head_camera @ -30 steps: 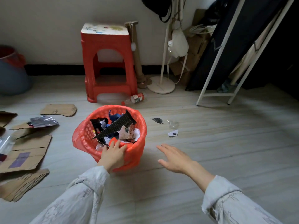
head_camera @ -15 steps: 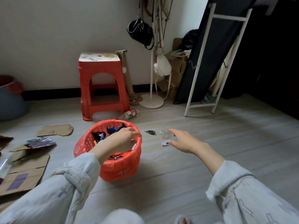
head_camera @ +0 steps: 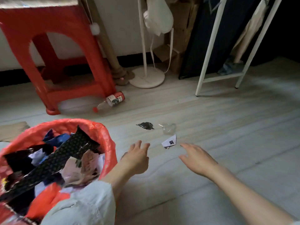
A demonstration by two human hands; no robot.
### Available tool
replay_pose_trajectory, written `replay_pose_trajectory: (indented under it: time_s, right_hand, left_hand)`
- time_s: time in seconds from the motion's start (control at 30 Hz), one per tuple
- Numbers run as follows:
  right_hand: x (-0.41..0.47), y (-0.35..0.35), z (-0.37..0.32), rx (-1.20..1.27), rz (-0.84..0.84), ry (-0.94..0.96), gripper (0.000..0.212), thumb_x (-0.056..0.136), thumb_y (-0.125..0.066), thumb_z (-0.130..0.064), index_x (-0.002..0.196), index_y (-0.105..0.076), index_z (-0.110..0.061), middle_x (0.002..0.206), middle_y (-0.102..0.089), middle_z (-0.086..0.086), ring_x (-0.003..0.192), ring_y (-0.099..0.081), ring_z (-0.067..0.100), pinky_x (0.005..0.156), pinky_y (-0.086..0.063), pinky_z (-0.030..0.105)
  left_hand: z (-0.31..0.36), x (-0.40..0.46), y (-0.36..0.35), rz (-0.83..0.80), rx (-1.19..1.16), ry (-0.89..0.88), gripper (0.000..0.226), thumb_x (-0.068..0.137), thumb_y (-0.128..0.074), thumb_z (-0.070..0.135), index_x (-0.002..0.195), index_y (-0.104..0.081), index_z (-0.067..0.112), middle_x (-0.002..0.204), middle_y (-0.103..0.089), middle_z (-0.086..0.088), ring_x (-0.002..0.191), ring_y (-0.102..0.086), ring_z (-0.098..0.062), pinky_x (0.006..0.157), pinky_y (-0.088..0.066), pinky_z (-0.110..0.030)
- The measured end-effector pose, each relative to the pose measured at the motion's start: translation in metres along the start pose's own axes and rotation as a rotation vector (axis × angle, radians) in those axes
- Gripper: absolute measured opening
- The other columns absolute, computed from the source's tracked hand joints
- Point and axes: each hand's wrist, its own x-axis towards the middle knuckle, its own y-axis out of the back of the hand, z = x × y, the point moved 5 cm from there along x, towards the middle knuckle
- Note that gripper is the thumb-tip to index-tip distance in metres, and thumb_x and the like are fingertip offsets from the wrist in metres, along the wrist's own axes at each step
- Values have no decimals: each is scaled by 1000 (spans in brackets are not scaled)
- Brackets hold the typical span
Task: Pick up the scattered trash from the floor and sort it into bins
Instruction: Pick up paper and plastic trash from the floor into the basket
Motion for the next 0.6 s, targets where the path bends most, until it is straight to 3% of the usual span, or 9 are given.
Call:
replay_pose_trajectory:
  time_s: [0.17,0.4,0.47,0.5,0.53,0.6]
  right_hand:
    - [46,-59,31,-27,-121,-3,54,97,-38,-25,147,-19,-19,153,-21,-1,141,-17,18,113,-23,34]
    - [136,-73,23,-154,11,142,53,97,-40,-33,145,-23,-23,156,-14,-2,144,-8,19,114,-20,37]
    - [145,-87,20,-187,75,214,55,80,-65,-40,130,-50,-23,142,-43,5,134,-37,24,100,-40,39]
    - [149,-93,23,-194,131,250,53,63,-79,-43,111,-65,-25,123,-61,5,117,-56,23,84,-51,35]
    - [150,-99,26,-212,182,282,47,49,-85,-42,91,-70,-26,104,-68,1,97,-66,22,68,-54,30]
    - [155,-101,33,-198,260,329,36,42,-88,-35,69,-65,-25,81,-65,-3,73,-66,19,54,-49,22]
  left_hand:
    - [-8,53,-55,-52,-27,42,59,95,-35,15,146,-6,21,156,6,-2,142,-1,-25,105,-32,-42]
    - [-29,156,-50,59,-70,136,70,91,-41,17,147,-1,23,156,10,-3,143,2,-26,108,-27,-44]
    - [-31,178,-50,78,15,71,73,90,-45,22,148,0,25,156,12,-3,144,4,-25,111,-23,-42]
    - [-32,189,-53,69,43,49,73,91,-46,24,148,0,26,156,13,-3,144,6,-25,111,-21,-40]
    - [-35,197,-55,57,50,47,72,92,-46,26,148,0,27,156,12,-2,144,6,-24,112,-19,-40]
    - [-40,207,-58,48,23,83,71,92,-48,29,148,-3,26,157,7,-1,144,3,-23,112,-19,-39]
